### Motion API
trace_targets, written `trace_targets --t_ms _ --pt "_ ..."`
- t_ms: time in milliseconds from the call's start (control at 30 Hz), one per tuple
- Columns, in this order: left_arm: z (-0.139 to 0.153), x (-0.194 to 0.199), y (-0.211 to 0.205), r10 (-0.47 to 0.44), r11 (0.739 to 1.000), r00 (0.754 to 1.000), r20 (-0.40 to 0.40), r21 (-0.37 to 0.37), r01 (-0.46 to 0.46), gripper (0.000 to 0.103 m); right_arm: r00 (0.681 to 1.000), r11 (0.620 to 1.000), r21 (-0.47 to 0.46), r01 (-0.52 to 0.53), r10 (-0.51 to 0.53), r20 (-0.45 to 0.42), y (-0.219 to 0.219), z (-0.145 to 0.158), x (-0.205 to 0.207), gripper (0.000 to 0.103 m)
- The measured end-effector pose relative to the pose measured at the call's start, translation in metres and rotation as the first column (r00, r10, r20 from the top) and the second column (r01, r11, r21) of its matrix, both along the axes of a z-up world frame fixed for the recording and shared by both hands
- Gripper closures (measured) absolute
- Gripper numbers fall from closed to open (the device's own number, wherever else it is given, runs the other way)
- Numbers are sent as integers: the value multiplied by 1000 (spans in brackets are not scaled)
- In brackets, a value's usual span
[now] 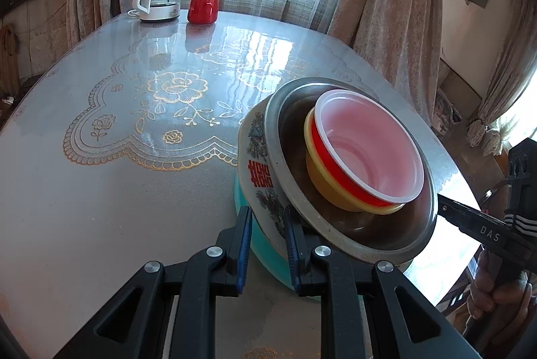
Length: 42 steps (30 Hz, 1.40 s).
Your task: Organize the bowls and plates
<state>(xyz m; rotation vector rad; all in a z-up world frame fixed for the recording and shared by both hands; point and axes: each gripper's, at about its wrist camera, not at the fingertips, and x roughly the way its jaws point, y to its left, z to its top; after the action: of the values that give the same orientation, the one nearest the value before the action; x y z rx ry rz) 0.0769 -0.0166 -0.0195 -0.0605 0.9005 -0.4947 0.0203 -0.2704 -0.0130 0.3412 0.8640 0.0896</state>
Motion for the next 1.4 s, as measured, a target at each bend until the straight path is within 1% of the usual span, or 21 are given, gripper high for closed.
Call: trace_targets --t_ms 133,233,433,533,633,733,867,1100,1267,1333,1400 --pt "1 -1 1 10 1000 1000 -17 -9 -10 83 1000 1000 3 -1 1 -10 0 0 0 87" --pt "3 -3 1 16 1000 1000 -19 2 -16 83 1000 1000 13 -2 2 -15 -1 0 -2 87" --pt "8 -12 4 58 996 998 39 58 -61 83 1000 1000 -17 4 -4 -10 2 3 -8 87" --pt "8 -15 9 86 992 995 52 85 -90 83 1000 1000 -30 6 -6 -6 4 5 -11 87" --pt "7 -18 14 111 989 992 59 93 -116 83 1000 999 -39 11 -11 2 4 7 -16 87" --pt "11 -23 17 135 983 986 93 110 -145 83 1000 998 -54 24 -24 13 5 11 -20 87" --pt "15 -26 22 155 981 982 104 100 -166 83 999 997 -71 39 -38 23 6 14 -26 87" --pt "18 -28 26 186 974 974 128 106 -200 83 997 993 -93 72 -69 25 5 18 -34 85" --pt "24 -32 27 221 964 961 165 111 -241 83 993 990 -102 100 -93 71 3 30 -37 85" --pt "27 -34 29 248 956 950 192 114 -272 81 990 986 -119 117 -107 87 5 35 -39 82" --pt "33 -39 30 271 945 933 237 116 -304 75 987 980 -144 134 -120 105 9 39 -40 81"
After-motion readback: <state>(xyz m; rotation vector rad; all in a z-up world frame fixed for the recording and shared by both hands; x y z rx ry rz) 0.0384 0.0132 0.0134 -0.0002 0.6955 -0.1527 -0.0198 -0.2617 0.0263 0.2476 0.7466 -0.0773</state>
